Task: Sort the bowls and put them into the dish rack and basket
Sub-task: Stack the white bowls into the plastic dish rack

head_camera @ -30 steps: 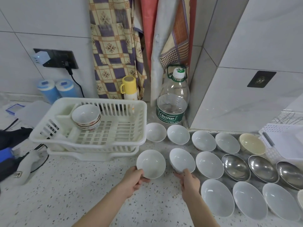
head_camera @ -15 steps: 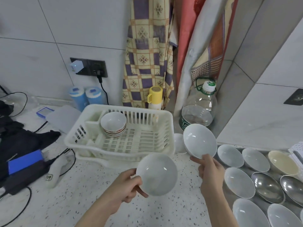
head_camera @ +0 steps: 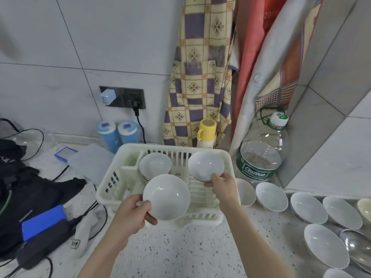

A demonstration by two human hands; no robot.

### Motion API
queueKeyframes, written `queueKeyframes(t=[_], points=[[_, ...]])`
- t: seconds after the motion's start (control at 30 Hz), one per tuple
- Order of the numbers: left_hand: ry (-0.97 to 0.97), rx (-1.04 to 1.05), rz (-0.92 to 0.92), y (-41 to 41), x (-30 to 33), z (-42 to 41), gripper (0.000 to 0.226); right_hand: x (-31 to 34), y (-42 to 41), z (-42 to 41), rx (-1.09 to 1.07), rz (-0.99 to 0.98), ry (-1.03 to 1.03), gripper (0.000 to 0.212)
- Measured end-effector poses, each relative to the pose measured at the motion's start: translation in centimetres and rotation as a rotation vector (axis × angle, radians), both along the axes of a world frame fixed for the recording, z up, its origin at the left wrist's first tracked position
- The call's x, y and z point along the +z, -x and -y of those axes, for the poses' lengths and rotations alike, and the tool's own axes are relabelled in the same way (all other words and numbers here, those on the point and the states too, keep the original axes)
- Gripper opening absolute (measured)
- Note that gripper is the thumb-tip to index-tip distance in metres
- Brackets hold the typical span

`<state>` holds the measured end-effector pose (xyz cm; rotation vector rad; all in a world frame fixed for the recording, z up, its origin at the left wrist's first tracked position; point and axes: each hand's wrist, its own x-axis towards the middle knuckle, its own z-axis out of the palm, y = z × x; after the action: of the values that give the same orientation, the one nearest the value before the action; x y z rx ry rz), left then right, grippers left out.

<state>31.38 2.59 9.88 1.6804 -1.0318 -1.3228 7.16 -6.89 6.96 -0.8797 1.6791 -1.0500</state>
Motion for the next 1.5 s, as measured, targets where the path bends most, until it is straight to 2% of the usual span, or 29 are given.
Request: queueKeyframes(t=[0.23,0.53,0.8,1.3,1.4,1.5], points=[[0.088,0.144,-0.116,-0.7,-1.1,4.1,0.028,-2.8,-2.2,2.7,0.057,-0.148,-0.159,0.022],[0.163,0.217,-0.268,-1.0,-2.8,8.5,0.020,-5.1,-2.2,5.3,0.131,-0.138,-0.290,0.016],[0.215,0.266,-0.270,-0.5,-4.0,10.1,0.020,-6.4,-3.1,6.6,0.162,-0.044,-0.357,0.038],[0.160,0.287,-0.273,0.8,-5.8,10.5,0.015,-5.7,-3.7,6.6,0.280,-0.062,-0.368,0.036],[0.139,0.261,-0.259,1.6,-5.5,10.5,0.016,-4.9,-3.2,6.3,0.360,-0.198,-0.354,0.041],[0.109,0.212,-0.232,2.6,-5.0,10.8,0.019,-3.9,-2.4,6.1,0.330,-0.546,-0.253,0.045]])
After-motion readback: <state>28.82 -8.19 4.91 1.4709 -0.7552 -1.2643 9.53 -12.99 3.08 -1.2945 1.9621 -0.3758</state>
